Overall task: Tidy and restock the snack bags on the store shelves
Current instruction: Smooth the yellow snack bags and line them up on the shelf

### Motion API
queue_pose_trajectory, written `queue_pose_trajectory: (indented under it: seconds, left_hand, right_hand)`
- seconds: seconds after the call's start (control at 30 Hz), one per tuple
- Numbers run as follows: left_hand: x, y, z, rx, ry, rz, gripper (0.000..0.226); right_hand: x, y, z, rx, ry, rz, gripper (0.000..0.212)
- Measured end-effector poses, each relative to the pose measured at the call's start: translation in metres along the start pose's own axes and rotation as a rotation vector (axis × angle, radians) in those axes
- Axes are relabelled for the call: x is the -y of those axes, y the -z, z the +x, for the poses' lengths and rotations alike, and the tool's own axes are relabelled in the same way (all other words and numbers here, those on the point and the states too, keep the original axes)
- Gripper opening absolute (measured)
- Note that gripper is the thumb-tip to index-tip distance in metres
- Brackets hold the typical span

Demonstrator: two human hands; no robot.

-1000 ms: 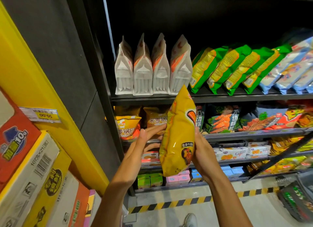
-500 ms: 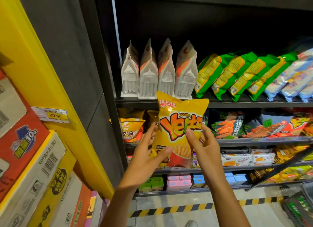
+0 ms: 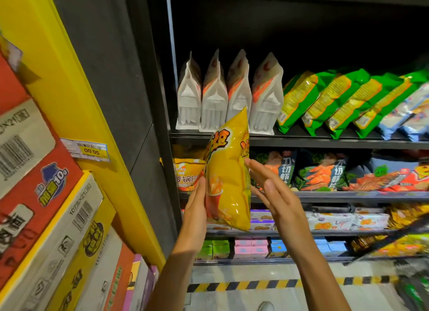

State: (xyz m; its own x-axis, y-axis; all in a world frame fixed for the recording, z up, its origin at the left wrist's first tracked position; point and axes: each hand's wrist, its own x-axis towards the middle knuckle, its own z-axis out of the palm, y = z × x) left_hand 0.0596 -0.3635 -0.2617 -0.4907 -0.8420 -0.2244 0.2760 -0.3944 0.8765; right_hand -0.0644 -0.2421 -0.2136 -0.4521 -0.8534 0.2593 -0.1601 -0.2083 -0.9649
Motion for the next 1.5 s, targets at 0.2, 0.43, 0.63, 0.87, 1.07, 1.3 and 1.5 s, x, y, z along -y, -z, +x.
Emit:
queue_pose_trajectory:
  seconds: [0.2,0.43,0.63,0.87,1.07,1.3,1.5]
  left_hand:
    - [-0.01,-0.002,-0.008,0.059,-0.118,0.188,0.074]
    - [-0.022,0.002,-0.02,0.357,-0.286,0.442,0.052]
    - [-0.038,0.003,-0.03,0.631,-0.493,0.71,0.079]
    - [-0.032,0.009,-0.029,0.59,-0.438,0.777,0.075]
    - [-0.03,0.012,-0.031,0.478,-0.397,0.687,0.065]
    - [-0.027,0.011,-0.032,0.537,-0.346,0.668,0.069]
    - [-0.022,0.006,-0.033,0.556,-0.331,0.688,0.06]
  right_hand:
    - [0.001,0.004,0.0,0.026,-0.054,-0.013,0.046]
    - [-0.006,0.021,-0.005,-0.128,-0.177,0.003,0.073]
    - [-0.001,0.035,-0.004,-0.147,-0.356,0.046,0.069]
    - [-0.005,0.038,-0.014,-0.109,-0.373,0.052,0.068]
    - [0.002,0.04,-0.031,0.045,-0.019,-0.11,0.062]
    - [-0.003,0.027,-0.029,-0.222,0.026,-0.119,0.026]
    - [-0.008,0.019,-0.026,-0.395,-0.022,-0.061,0.013]
